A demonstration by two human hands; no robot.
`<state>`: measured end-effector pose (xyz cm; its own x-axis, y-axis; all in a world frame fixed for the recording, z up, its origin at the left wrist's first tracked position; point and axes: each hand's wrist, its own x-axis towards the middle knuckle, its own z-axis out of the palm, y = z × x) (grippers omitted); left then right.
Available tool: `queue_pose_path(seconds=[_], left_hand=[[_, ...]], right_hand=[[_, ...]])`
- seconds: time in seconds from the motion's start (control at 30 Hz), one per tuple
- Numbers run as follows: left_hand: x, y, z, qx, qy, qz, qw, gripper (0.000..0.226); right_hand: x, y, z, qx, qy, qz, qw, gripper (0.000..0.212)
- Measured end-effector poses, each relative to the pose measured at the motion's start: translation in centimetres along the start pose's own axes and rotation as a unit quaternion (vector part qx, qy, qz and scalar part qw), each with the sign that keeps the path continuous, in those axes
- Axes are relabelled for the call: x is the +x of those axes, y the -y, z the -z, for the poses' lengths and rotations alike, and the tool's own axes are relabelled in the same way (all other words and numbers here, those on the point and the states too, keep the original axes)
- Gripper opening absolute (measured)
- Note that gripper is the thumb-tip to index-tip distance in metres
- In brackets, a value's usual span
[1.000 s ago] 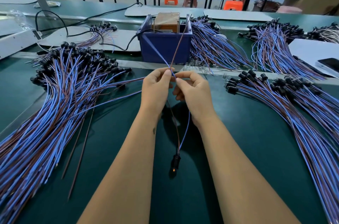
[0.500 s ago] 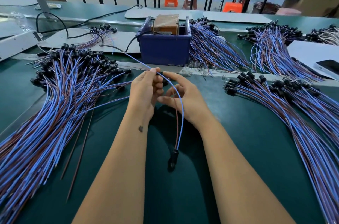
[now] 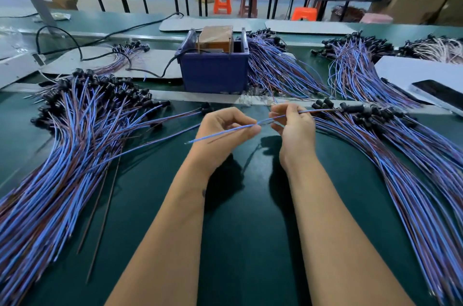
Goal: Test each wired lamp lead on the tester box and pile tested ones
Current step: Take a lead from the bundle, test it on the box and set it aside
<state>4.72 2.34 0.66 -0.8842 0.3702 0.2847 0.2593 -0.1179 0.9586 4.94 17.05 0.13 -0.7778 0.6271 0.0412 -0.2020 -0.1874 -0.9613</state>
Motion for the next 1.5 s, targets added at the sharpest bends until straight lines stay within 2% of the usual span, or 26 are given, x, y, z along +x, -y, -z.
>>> queue_pose_path(seconds=[0.07, 0.13, 0.2, 0.27, 0.37, 0.47, 0.6, 0.67, 0.7, 0.73, 0.77, 0.8, 0.9, 0.97, 1.0, 1.03, 1.1, 1.17, 1.3, 1.4, 1.5], left_hand=[[-0.3, 0.1, -1.3, 0.024, 0.069, 0.015, 0.997, 0.019], [-0.5, 0.1, -2.8, 0.057, 0.127, 0.042, 0.989, 0.022], [-0.9, 0.2, -4.2, 0.111, 0.183, 0.043, 0.976, 0.026], [-1.2, 0.3, -5.2, 0.163, 0.212, 0.023, 0.963, 0.033], [-1.3, 0.5, -5.5, 0.184, 0.191, 0.027, 0.964, 0.041], [-1.2, 0.8, -5.4, 0.191, 0.155, 0.022, 0.969, 0.036], [-1.3, 1.0, -5.6, 0.202, 0.149, 0.020, 0.968, 0.032], [-1.3, 1.0, -5.7, 0.205, 0.146, 0.022, 0.968, 0.031], [-1.3, 0.9, -5.7, 0.201, 0.140, 0.025, 0.969, 0.030], [-1.3, 0.9, -5.8, 0.196, 0.127, 0.026, 0.972, 0.030], [-1.3, 0.8, -5.8, 0.192, 0.104, 0.026, 0.976, 0.030], [-1.3, 0.8, -5.9, 0.191, 0.072, 0.024, 0.979, 0.029], [-1.3, 0.4, -5.9, 0.211, -0.032, 0.029, 0.976, 0.029], [-1.0, 0.2, -5.2, 0.273, -0.099, 0.025, 0.957, 0.024], [-0.8, 0.3, -4.5, 0.313, -0.133, 0.022, 0.940, 0.020], [-0.6, 0.3, -3.7, 0.356, -0.165, 0.021, 0.919, 0.018], [-0.3, 0.8, -1.8, 0.447, -0.209, 0.031, 0.869, 0.020], [0.0, 1.2, 0.0, 0.511, -0.222, 0.076, 0.827, 0.026], [0.6, 1.4, 2.3, 0.555, -0.196, 0.174, 0.789, 0.040], [1.0, 1.5, 2.3, 0.584, -0.206, 0.178, 0.764, 0.041], [1.2, 1.9, 1.9, 0.613, -0.176, 0.194, 0.746, 0.041]], right_hand=[[0.7, 0.2, 1.3, -0.048, 0.002, 0.008, 0.999, 0.034], [1.6, 0.6, 3.0, -0.160, 0.008, 0.022, 0.987, 0.030], [2.5, 1.5, 5.1, -0.331, 0.012, 0.047, 0.942, 0.026], [3.2, 2.9, 7.1, -0.463, 0.022, 0.066, 0.884, 0.031], [4.1, 5.2, 9.8, -0.591, 0.039, 0.096, 0.800, 0.032], [4.7, 7.1, 11.9, -0.674, 0.038, 0.129, 0.727, 0.032], [5.2, 8.5, 13.1, -0.742, 0.062, 0.103, 0.660, 0.028], [5.2, 8.4, 12.6, -0.788, 0.062, 0.096, 0.605, 0.020], [5.1, 8.1, 12.1, -0.811, 0.052, 0.104, 0.573, 0.027], [4.9, 7.7, 11.2, -0.818, 0.033, 0.119, 0.561, 0.035], [4.6, 7.1, 10.2, -0.808, 0.011, 0.140, 0.572, 0.038], [4.1, 6.5, 8.8, -0.783, -0.006, 0.163, 0.600, 0.038], [2.0, 3.9, 3.8, -0.678, 0.017, 0.182, 0.712, 0.034], [0.2, 2.0, 0.5, -0.565, 0.072, 0.148, 0.808, 0.033], [-0.7, 1.2, -0.8, -0.510, 0.098, 0.125, 0.846, 0.032], [-1.3, 0.4, -1.6, -0.474, 0.115, 0.108, 0.866, 0.031], [-1.9, -0.8, -2.1, -0.492, 0.132, 0.120, 0.852, 0.029], [-1.7, -1.3, -1.7, -0.497, 0.143, 0.140, 0.845, 0.024], [-1.4, -1.4, -1.0, -0.425, 0.148, 0.121, 0.885, 0.020], [-1.7, -1.5, -1.2, -0.418, 0.144, 0.145, 0.885, 0.022], [-2.0, -1.5, -1.4, -0.396, 0.158, 0.168, 0.889, 0.022]])
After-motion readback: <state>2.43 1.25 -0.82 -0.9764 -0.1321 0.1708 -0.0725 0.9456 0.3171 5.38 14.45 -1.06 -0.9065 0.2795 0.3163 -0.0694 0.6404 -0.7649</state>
